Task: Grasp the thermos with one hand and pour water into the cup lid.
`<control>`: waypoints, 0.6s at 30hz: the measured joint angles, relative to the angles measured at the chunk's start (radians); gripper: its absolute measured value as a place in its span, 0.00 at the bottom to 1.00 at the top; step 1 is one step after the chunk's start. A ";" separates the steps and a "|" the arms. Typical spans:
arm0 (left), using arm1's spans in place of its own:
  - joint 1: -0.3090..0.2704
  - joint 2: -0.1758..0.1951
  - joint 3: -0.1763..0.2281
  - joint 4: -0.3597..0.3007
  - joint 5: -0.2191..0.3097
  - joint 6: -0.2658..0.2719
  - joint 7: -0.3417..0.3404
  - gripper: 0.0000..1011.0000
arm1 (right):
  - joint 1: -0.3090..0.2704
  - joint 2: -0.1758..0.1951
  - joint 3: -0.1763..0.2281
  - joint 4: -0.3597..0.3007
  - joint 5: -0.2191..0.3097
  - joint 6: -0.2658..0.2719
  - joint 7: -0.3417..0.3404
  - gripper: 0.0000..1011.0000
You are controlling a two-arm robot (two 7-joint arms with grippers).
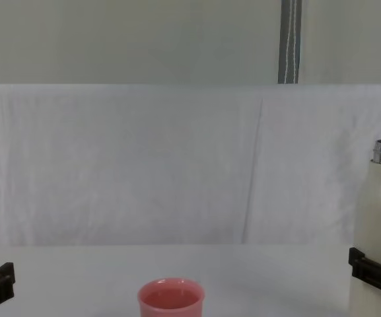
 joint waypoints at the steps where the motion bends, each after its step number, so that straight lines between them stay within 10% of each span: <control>1: 0.000 0.000 0.000 0.000 0.000 0.000 0.000 0.99 | 0.000 0.000 0.000 0.001 -0.001 0.000 0.000 0.94; 18: 0.000 0.000 0.000 0.000 0.000 0.000 0.000 0.99 | 0.001 0.000 -0.001 0.011 -0.006 -0.008 -0.001 0.94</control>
